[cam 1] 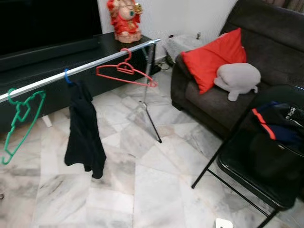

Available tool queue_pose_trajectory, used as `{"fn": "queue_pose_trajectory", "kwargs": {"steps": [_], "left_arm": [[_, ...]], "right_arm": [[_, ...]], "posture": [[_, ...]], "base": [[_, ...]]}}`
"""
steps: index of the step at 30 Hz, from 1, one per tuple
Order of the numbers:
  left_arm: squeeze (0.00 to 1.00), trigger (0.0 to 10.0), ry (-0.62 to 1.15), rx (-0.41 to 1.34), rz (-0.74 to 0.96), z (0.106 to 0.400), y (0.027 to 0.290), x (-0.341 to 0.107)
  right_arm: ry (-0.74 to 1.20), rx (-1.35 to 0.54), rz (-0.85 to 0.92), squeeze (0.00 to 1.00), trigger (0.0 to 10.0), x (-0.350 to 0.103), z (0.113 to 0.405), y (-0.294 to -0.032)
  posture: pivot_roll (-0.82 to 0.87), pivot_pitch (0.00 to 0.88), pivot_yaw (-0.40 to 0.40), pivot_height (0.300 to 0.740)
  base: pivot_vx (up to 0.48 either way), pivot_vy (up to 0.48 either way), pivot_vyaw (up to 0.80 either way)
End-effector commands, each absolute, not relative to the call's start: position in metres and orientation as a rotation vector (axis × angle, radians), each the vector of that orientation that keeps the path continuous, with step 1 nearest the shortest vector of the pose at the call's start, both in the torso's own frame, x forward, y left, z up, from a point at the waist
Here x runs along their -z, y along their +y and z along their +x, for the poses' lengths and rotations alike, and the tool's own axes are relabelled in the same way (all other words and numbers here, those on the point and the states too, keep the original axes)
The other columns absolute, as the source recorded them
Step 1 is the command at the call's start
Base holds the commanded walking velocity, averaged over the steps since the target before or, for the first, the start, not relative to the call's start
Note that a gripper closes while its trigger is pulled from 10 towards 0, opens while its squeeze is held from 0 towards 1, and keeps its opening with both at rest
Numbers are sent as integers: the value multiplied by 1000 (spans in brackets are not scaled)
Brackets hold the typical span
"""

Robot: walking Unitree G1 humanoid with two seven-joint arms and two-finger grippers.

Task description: Hang hanger

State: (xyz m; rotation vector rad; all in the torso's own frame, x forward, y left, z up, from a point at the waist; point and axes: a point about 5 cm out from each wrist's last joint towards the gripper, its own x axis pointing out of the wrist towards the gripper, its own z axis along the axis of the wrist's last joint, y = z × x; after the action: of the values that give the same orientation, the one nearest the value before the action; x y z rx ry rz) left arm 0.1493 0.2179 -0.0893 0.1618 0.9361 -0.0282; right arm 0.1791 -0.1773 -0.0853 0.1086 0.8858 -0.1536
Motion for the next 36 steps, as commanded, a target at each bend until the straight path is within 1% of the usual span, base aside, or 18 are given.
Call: {"fn": "queue_pose_trajectory", "kwargs": {"steps": [1, 16, 20, 25, 36], "left_arm": [[0, 10000, 978, 23, 145, 138, 219, 94], [0, 10000, 977, 26, 130, 138, 218, 94], [0, 10000, 978, 26, 128, 138, 218, 94], [0, 10000, 978, 29, 126, 138, 218, 94], [0, 10000, 975, 31, 123, 139, 218, 94]], "right_arm": [[890, 145, 99, 0, 10000, 86, 177, -177], [893, 146, 101, 0, 10000, 86, 177, -177], [892, 145, 101, 0, 10000, 86, 177, -177], [881, 140, 97, 0, 10000, 85, 179, -177], [876, 135, 96, 0, 10000, 85, 180, -176]], "posture": [[79, 74, -21, 740], [80, 69, -23, 740], [81, 68, -23, 740], [81, 65, -21, 740], [81, 61, -21, 740]], "base": [[0, 0, 0], [0, 0, 0], [0, 0, -622], [0, 0, 0], [270, 0, 0]]}}
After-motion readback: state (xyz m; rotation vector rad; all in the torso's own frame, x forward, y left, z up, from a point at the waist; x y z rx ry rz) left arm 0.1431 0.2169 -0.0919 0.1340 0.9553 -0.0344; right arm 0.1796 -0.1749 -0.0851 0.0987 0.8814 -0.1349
